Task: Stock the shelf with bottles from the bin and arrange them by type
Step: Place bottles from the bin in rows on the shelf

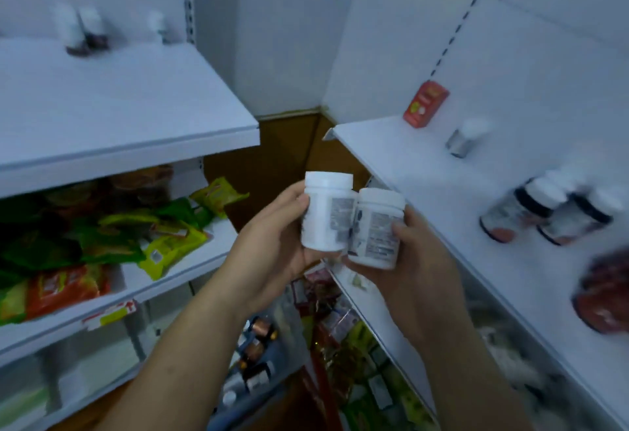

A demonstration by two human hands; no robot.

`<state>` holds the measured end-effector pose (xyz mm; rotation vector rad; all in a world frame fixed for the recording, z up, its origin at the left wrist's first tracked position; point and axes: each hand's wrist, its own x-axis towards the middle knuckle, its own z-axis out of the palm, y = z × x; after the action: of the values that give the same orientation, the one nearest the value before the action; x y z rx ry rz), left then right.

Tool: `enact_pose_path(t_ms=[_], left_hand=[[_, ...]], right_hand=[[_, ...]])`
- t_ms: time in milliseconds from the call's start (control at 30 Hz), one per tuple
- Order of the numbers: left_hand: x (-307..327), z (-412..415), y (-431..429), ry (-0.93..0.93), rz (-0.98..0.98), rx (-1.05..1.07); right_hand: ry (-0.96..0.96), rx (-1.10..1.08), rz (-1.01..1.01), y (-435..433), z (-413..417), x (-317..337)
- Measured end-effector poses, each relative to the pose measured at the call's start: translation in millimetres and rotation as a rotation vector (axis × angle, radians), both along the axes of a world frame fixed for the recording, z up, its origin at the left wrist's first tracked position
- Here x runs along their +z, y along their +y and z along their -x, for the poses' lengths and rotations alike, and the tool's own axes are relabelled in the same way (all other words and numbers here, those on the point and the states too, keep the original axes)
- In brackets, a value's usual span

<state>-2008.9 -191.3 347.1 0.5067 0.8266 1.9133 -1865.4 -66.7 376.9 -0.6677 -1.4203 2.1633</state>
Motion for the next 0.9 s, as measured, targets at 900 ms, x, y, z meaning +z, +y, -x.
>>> enact_pose_path(t_ms=[900], left_hand=[[99.4,-252.5,66.2,0.262,-0.007,-0.333]], right_hand=[[0.197,-0.488,-0.058,-18.3,-280.2,74.1]])
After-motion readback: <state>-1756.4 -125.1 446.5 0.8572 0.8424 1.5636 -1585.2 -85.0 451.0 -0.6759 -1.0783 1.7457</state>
